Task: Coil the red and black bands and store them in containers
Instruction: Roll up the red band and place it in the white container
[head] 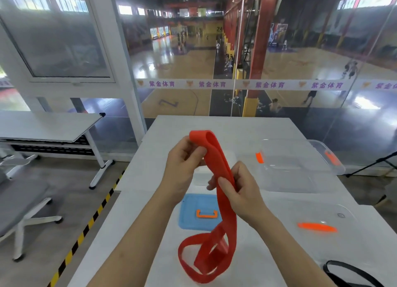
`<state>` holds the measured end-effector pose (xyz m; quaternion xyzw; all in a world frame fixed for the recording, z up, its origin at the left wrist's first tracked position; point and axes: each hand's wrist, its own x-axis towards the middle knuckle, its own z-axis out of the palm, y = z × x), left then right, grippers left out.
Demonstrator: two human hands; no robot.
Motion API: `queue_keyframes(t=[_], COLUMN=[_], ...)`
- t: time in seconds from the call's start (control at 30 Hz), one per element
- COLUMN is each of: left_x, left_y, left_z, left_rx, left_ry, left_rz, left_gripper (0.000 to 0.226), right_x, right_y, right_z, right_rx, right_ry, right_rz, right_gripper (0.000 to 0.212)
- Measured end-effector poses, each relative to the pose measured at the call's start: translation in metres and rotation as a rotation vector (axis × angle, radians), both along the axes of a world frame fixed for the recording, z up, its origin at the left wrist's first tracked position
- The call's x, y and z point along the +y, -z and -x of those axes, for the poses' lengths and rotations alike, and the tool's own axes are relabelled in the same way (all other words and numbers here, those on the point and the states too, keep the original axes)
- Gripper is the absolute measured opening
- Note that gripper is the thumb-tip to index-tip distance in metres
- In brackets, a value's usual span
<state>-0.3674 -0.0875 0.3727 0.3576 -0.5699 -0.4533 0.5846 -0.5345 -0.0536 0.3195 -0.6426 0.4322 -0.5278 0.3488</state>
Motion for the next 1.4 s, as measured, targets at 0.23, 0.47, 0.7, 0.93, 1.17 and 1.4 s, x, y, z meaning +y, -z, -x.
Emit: queue_keyframes(t=[0.23,0.47,0.7,0.93,1.17,1.4], left_x=[-0.024,-0.024,-0.027,-0.026,-0.013,-0.017], left_y=[-0.025,0.005,0.033,0.057,0.059,0.063], left_z=[-0.006,-0.033,-0.058,-0.056,-0.045,-0.044], left_rx=[0.016,-0.031,-0.424,-0.957,-0.891,-0.864], left_ry=[-0.011,0.067,0.033,0.113,0.327,0.265], left_rz=[0.058,0.009,0.079,-0.001,-0.158,-0.144], left_gripper=[0.022,0.039,0.031,0.055,0.113,0.084], right_x=[-0.009,-0.015,-0.027,-0.032,-0.032,-0.028], right_y=[-0.019,0.009,0.015,0.026,0.033,0.028], right_z=[-0.020,-0.002,0.009,0.013,0.014,0.013], right_rx=[-0.165,-0.275,-0.363,-0.221,-0.165,-0.121], right_ry=[-0.050,0.029,0.153,0.187,0.163,0.063], right_rz=[-0.090,-0.191,-0.119,-0.126,-0.155,-0.163], right_gripper=[0.013,0.012,0.017,0.015,0.011,0.020])
